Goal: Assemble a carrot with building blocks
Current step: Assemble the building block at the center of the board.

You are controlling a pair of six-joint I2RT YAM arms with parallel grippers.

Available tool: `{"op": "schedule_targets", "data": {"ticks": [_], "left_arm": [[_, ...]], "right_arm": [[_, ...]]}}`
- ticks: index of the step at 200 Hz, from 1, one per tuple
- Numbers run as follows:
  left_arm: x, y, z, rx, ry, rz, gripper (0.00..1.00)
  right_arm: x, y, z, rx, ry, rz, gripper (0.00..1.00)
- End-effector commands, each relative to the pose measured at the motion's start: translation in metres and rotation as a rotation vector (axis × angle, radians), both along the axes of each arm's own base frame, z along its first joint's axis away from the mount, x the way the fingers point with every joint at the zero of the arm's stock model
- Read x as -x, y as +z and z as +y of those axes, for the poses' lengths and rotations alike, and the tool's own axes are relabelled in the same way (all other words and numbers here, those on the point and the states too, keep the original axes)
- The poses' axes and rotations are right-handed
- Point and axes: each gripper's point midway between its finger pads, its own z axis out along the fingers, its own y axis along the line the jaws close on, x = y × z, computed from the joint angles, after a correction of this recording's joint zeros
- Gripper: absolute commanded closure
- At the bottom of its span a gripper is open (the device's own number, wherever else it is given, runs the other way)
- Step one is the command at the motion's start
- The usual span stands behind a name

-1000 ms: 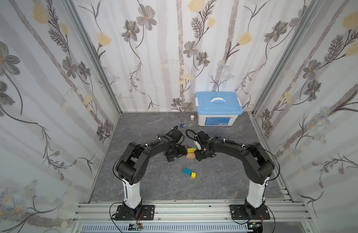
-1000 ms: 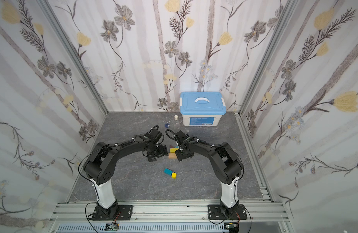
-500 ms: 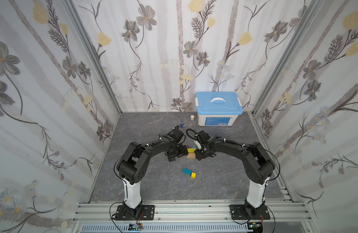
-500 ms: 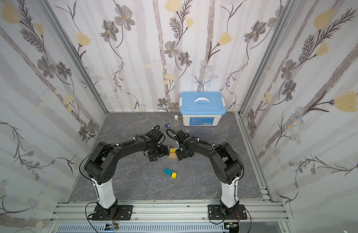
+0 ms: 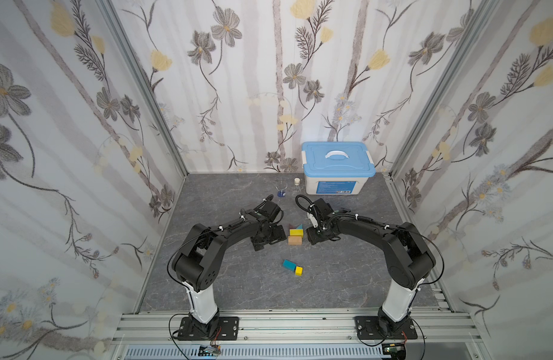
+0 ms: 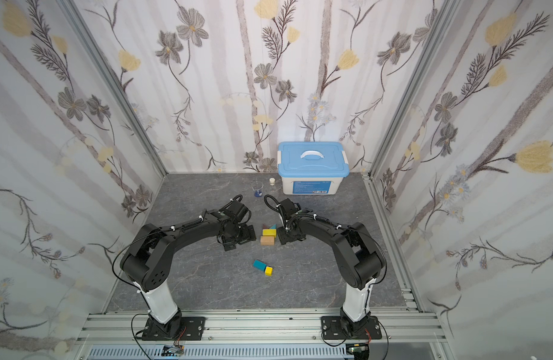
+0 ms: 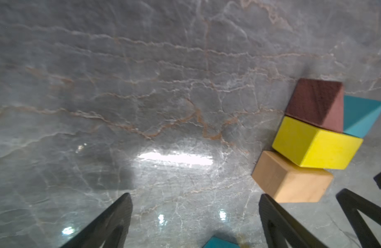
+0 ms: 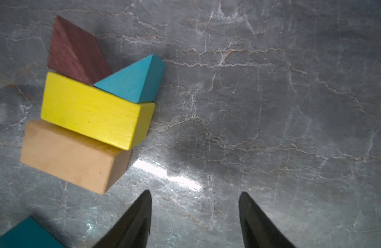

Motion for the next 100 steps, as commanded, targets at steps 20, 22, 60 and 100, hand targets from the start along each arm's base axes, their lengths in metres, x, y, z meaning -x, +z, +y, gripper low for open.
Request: {"op": "schedule_targets", "data": {"ticks": [20, 22, 60, 100], "left_arm": [[-0.006, -0.016, -0.005, -0.006, 0.019, 0.023, 0.06], [-0.006, -0.016, -0.006, -0.003, 0.019, 0.024, 0.06], [-0.005, -0.022, -0.025, 0.023, -0.016, 0.043, 0.07], [0.006, -0.027, -0.023, 0.018, -0.028, 0.078, 0.08]], "right_arm": [[0.003, -0.003, 0.001, -0.013, -0.02, 0.02, 0.36], [0.003, -0.004, 0.001, -0.013, -0.021, 0.021, 0.36], [0.004, -0.005, 0.001, -0.011, -0.022, 0.024, 0.36], [0.005, -0.004, 0.002, -0.022, -0.017, 0.029, 0.37]]}}
